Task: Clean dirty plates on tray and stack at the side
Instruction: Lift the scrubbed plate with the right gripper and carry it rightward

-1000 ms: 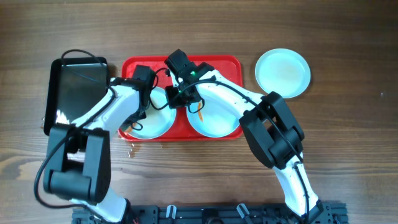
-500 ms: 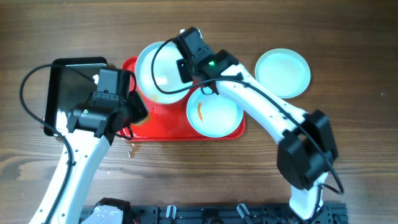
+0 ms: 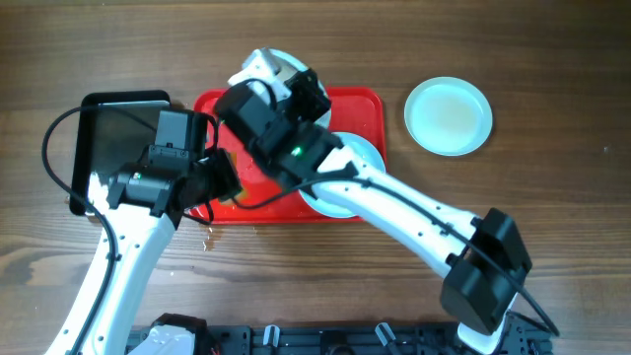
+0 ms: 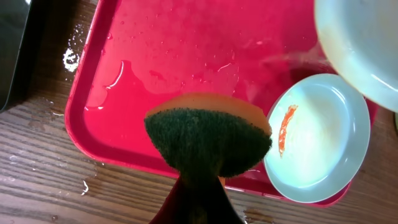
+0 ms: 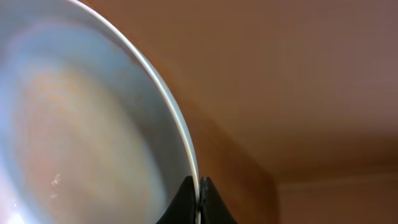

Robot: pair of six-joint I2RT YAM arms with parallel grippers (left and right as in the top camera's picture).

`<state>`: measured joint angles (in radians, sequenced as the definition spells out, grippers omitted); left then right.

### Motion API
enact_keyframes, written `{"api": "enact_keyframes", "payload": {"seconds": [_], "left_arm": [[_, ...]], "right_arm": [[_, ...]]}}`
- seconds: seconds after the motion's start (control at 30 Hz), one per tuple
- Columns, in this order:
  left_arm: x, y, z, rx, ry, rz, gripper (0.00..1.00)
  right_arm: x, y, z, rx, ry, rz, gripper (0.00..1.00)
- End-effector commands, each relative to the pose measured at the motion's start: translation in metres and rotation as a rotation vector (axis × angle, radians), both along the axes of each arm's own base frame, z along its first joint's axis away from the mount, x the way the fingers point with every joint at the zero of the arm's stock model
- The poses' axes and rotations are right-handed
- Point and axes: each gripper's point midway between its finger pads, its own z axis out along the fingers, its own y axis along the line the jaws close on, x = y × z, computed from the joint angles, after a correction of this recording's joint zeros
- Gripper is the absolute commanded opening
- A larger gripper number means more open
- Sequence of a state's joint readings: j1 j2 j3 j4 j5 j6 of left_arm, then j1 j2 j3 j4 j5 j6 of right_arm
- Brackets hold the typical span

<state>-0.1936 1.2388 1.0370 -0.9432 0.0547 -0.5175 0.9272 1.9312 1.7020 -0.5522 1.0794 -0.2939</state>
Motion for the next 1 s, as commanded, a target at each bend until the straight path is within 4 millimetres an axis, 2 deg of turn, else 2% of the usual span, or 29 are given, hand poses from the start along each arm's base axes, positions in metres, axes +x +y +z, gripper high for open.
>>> {"api": "enact_keyframes", "payload": {"seconds": [0.0, 0.2, 0.33, 0.37, 0.47, 0.5, 0.6, 0.7, 0.77, 0.83, 0.87, 0.97], "left_arm": [[-0.002, -0.002, -0.004, -0.006, 0.013, -0.020, 0.04], [-0.003, -0.002, -0.004, -0.005, 0.017, -0.020, 0.04], [-0.003, -0.002, -0.004, -0.005, 0.016, -0.020, 0.04], [-0.003, -0.002, -0.004, -0.005, 0.016, -0.020, 0.04], [-0.003, -0.002, -0.004, -0.005, 0.017, -0.020, 0.04], [-0.003, -0.002, -0.004, -0.005, 0.017, -0.020, 0.04], [-0.002, -0.002, -0.004, -0.004, 0.014, -0.020, 0.04], [-0.002, -0.002, -0.004, -0.005, 0.013, -0.020, 0.04], [-0.002, -0.002, -0.004, -0.005, 0.013, -0.020, 0.04], [-0.002, -0.002, -0.004, -0.005, 0.013, -0.020, 0.04], [-0.002, -0.002, -0.004, -0.005, 0.013, -0.020, 0.04], [-0.002, -0.002, -0.004, -0.005, 0.012, -0.020, 0.04]], "right_arm": [[-0.005, -0.011, 0.025, -0.093, -0.062, -0.041, 0.04], [-0.005, -0.011, 0.025, -0.087, -0.063, -0.043, 0.04], [-0.004, -0.012, 0.023, -0.024, -0.075, -0.061, 0.04], [-0.003, -0.013, 0.017, 0.017, -0.060, -0.063, 0.04], [0.000, -0.020, -0.026, 0.202, 0.127, -0.053, 0.04], [0.003, -0.029, -0.038, 0.255, 0.190, -0.072, 0.04], [0.012, -0.075, -0.058, 0.532, 0.360, -0.206, 0.04], [0.025, -0.108, -0.057, 0.822, 0.519, -0.218, 0.04], [0.037, -0.141, -0.055, 0.992, 0.588, -0.232, 0.04], [0.046, -0.193, -0.059, 1.092, 0.593, -0.320, 0.04], [0.048, -0.236, -0.066, 1.124, 0.572, -0.413, 0.04], [0.040, -0.313, -0.091, 1.152, 0.535, -0.579, 0.04]]}}
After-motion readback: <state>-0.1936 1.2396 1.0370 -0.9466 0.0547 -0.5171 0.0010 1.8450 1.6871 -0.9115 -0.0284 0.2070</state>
